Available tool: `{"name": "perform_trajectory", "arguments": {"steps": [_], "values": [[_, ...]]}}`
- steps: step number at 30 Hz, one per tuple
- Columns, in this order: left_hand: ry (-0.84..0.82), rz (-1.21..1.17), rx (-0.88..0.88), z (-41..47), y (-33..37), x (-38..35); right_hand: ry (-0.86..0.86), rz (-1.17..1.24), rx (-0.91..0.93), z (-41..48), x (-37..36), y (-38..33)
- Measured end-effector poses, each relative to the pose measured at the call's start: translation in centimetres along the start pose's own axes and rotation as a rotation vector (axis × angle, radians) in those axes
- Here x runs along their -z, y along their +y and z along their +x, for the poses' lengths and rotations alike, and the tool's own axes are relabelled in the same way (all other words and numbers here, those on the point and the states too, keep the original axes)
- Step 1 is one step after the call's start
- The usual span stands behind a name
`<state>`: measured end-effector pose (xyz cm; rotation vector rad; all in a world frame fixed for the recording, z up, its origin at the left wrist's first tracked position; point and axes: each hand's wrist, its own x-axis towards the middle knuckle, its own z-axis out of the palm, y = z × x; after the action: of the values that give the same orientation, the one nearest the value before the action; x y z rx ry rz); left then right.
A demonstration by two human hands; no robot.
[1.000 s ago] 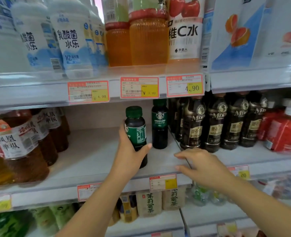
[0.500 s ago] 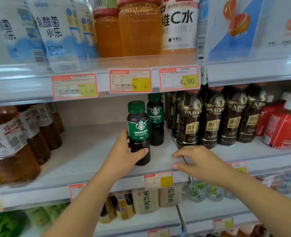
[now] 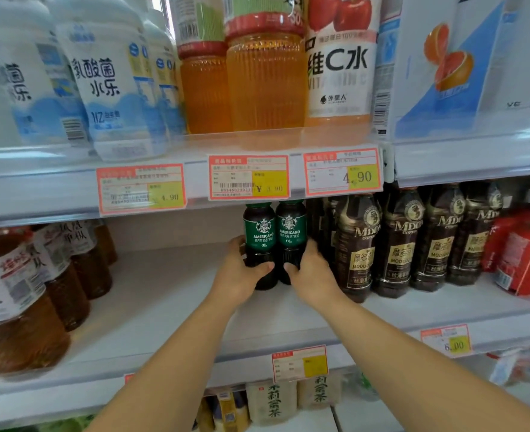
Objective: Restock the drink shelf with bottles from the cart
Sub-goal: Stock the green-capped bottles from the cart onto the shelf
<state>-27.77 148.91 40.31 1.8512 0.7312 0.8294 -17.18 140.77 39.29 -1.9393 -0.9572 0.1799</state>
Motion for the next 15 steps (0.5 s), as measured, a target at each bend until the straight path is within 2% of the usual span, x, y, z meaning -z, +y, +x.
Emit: {"name": "perform_trajectory", "arguments": {"steps": [10, 15], "values": [[0.044, 0.022, -0.018, 2.4, -0.4, -1.0, -0.026, 0.007, -0.005, 2.4, -0.5, 0.1], [0.048, 0.060, -0.051, 1.1, 0.3, -0.9, -0.040, -0.004, -0.007, 0.7, -0.2, -0.4]]}}
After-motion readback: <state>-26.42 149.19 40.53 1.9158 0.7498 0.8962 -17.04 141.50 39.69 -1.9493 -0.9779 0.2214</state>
